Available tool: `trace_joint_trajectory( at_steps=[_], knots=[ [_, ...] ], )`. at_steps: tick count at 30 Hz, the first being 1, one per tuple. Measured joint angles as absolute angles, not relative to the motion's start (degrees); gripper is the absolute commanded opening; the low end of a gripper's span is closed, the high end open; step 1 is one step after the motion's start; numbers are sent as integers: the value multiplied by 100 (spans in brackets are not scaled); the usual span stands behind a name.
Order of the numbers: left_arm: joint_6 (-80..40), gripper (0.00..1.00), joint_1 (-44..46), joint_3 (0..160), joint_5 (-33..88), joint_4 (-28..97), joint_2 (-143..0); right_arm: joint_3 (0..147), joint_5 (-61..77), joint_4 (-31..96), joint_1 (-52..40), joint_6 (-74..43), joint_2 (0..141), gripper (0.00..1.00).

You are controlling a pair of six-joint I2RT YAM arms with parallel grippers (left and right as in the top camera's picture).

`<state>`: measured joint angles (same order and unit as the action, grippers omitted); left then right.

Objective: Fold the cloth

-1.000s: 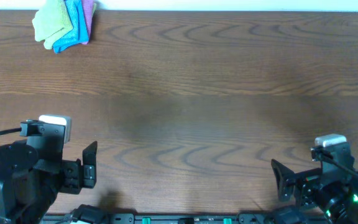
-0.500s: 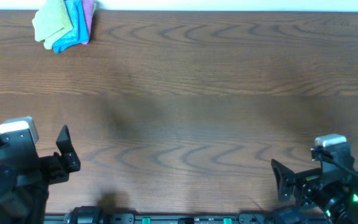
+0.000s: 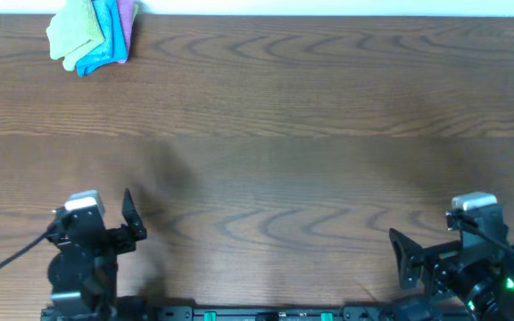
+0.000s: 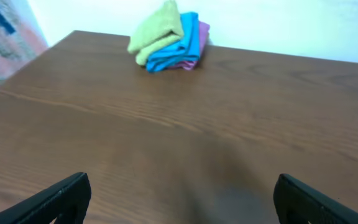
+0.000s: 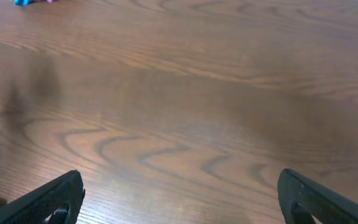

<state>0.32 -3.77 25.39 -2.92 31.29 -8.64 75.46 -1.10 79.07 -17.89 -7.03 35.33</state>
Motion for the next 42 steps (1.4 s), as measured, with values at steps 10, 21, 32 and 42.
trace_joint_trajectory(
  at_steps=[10,21,32,42],
  knots=[
    [32,95,-377,1529,-34,2744,-318,7546,-110,7905,-1789,-703,3533,99],
    [32,95,-377,1205,-19,2709,-80,7546,-110,7907,-1789,-703,3535,99],
    [-75,95,-377,864,-16,2694,-69,7546,-110,7907,-1789,-703,3533,99],
    [-148,95,-377,864,-19,2694,-69,7546,-108,7907,-1789,-703,3533,99]
  ],
)
